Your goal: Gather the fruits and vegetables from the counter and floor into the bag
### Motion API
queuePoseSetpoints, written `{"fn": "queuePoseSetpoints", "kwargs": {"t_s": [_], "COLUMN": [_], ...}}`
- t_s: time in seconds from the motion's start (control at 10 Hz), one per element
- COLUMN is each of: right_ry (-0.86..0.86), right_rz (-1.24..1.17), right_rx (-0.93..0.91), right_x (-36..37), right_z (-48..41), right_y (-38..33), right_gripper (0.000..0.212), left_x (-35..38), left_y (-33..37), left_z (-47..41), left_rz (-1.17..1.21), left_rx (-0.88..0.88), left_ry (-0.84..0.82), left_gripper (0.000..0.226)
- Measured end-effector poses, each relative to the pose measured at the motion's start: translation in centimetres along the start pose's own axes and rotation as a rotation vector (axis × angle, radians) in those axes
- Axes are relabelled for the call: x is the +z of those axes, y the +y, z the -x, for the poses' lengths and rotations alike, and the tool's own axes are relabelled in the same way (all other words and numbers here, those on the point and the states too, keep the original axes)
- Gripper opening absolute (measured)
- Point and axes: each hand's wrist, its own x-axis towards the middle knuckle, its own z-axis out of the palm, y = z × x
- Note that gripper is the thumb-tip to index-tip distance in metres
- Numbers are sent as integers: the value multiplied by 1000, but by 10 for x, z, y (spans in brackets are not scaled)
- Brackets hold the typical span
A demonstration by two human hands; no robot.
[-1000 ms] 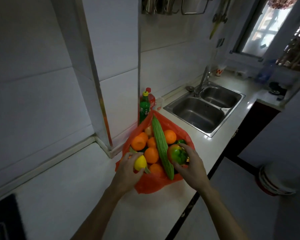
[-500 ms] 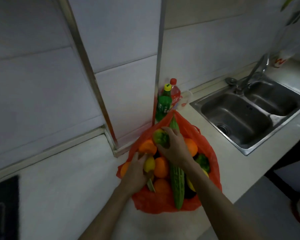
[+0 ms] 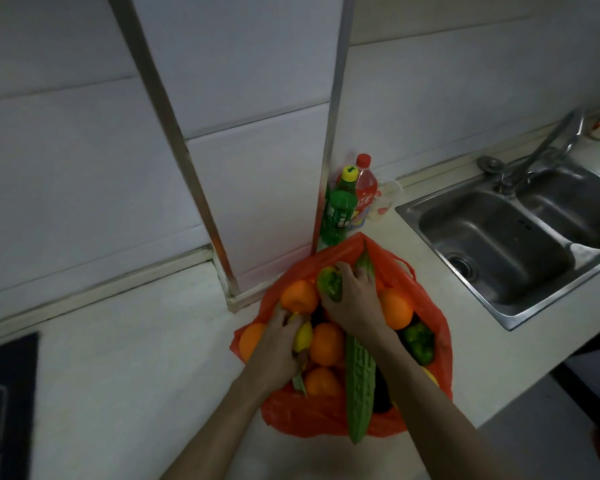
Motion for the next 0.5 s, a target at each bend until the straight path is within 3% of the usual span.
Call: {"fn": "queuePoseSetpoints", "kwargs": {"t_s": [0.5], "right_ry": [-14], "right_rz": [74], "right_rx": [21], "right_x": [-27], "right_z": [49], "right_y": [-14], "right_gripper": [68], "left_x": [-74], "left_y": [1], "left_z": [51], "left_rz": [-57], "left_rx": [-55], "left_ry": [71], "left_gripper": [62]}}
